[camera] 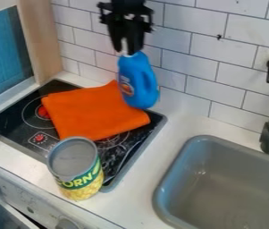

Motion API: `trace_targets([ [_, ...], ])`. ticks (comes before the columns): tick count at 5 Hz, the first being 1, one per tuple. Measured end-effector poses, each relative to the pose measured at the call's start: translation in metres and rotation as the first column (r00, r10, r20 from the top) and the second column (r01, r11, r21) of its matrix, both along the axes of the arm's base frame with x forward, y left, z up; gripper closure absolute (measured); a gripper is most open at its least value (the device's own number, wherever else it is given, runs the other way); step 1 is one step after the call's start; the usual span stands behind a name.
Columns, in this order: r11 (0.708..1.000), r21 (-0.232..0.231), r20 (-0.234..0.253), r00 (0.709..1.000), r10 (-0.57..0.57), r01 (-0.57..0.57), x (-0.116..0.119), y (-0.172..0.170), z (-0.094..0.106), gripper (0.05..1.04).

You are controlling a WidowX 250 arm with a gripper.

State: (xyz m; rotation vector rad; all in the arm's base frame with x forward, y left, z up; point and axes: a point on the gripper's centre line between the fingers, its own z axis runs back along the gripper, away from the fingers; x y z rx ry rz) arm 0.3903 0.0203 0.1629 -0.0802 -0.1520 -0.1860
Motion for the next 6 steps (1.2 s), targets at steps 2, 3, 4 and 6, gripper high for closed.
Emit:
trace_targets([
  [2,0.998,0.057,-0.011,1.000,-0.017,0.018,0.009,-0.056,0.017,0.635],
  [3,1.000,0.001,-0.065,0.998,-0.020,0.020,0.015,-0.074,0.004,0.635],
  [4,1.000,-0.018,-0.118,0.993,-0.014,0.012,0.018,-0.078,-0.019,0.635],
  [6,1.000,-0.003,-0.129,0.992,-0.008,0.007,0.025,-0.077,-0.023,0.586],
])
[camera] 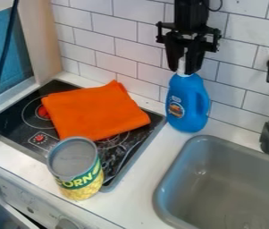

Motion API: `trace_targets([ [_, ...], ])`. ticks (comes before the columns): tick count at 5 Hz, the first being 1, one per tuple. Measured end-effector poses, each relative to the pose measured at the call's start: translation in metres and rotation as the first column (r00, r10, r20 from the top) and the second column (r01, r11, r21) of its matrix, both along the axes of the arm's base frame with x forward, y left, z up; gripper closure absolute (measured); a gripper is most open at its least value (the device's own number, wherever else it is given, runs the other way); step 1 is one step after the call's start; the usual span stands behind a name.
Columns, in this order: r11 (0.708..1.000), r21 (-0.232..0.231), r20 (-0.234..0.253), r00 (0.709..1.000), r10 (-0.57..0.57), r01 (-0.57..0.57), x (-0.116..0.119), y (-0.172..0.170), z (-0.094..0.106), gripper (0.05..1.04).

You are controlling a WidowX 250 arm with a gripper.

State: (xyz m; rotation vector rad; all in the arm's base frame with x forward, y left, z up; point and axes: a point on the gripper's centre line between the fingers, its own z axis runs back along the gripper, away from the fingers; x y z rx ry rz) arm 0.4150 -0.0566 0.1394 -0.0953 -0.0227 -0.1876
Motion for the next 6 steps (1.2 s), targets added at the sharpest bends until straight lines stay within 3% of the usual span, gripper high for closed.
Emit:
trace_targets([
  [1,1.000,0.020,-0.031,0.999,0.007,-0.007,-0.002,0.002,-0.007,0.271],
  [2,1.000,0.019,-0.019,1.000,0.010,-0.009,-0.001,0.001,-0.006,0.070],
  [3,1.000,0.017,-0.006,1.000,0.008,-0.008,-0.001,0.000,-0.005,0.075],
  [4,1.000,0.009,0.085,0.996,0.005,-0.005,-0.008,0.001,0.022,0.078],
  [5,1.000,-0.011,0.165,0.986,0.013,-0.011,-0.035,0.003,0.050,0.079],
  [6,1.000,-0.004,0.154,0.988,-0.020,0.021,-0.078,0.008,0.066,0.079],
])
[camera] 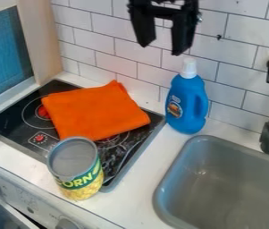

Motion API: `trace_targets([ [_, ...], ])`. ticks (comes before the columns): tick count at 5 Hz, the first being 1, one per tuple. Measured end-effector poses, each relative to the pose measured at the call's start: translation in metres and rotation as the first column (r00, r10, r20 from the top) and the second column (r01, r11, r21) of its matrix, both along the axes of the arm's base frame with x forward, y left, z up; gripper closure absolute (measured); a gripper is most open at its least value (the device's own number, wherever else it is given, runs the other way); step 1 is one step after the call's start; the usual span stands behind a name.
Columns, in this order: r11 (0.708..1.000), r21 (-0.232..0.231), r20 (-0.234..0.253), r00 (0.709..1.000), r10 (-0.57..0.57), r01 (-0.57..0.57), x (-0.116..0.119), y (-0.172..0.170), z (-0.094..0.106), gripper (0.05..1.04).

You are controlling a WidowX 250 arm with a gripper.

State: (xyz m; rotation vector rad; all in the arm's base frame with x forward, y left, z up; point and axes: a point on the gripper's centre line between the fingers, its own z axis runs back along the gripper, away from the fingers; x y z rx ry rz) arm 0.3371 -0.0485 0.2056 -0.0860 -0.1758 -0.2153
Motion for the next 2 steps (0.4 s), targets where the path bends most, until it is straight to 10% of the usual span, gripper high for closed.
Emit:
trace_targets([
  [2,0.994,0.102,-0.117,0.993,-0.015,0.027,-0.062,0.022,-0.011,0.079],
])
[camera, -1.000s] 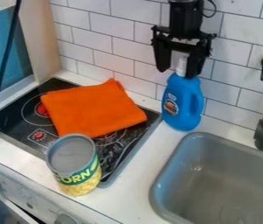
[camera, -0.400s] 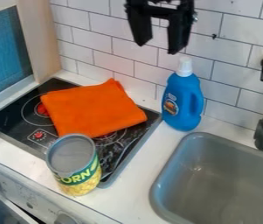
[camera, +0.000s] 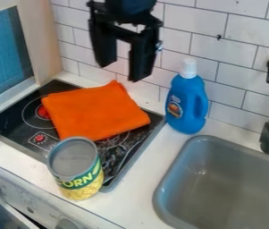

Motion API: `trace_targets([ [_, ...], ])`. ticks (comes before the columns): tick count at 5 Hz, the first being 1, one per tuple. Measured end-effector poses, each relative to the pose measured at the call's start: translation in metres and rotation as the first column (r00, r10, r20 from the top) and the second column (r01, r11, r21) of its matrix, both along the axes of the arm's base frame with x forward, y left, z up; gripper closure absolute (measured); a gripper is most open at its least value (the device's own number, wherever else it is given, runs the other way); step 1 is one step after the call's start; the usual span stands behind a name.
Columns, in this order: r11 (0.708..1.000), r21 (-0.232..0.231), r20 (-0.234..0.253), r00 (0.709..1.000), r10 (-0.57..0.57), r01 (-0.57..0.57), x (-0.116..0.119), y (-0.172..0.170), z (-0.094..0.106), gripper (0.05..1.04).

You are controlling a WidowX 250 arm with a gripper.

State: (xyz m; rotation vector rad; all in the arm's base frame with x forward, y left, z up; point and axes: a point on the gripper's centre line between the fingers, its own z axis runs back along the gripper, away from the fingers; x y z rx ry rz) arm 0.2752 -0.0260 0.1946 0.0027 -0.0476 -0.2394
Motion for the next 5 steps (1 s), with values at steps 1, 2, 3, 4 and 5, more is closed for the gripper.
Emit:
trace_targets([
  [1,1.000,-0.003,0.024,0.999,0.031,-0.031,-0.0140,0.0265,0.0021,0.079],
  [2,0.999,-0.006,0.031,0.999,0.036,-0.036,-0.0145,0.0288,0.0037,0.080],
  [3,0.999,-0.006,0.032,0.999,0.033,-0.033,-0.0143,0.0288,0.0037,0.081],
  [4,0.999,-0.006,0.032,0.999,0.034,-0.034,-0.0143,0.0288,0.0037,0.081],
  [5,0.999,-0.006,0.031,0.999,0.034,-0.034,-0.0145,0.0288,0.0037,0.081],
])
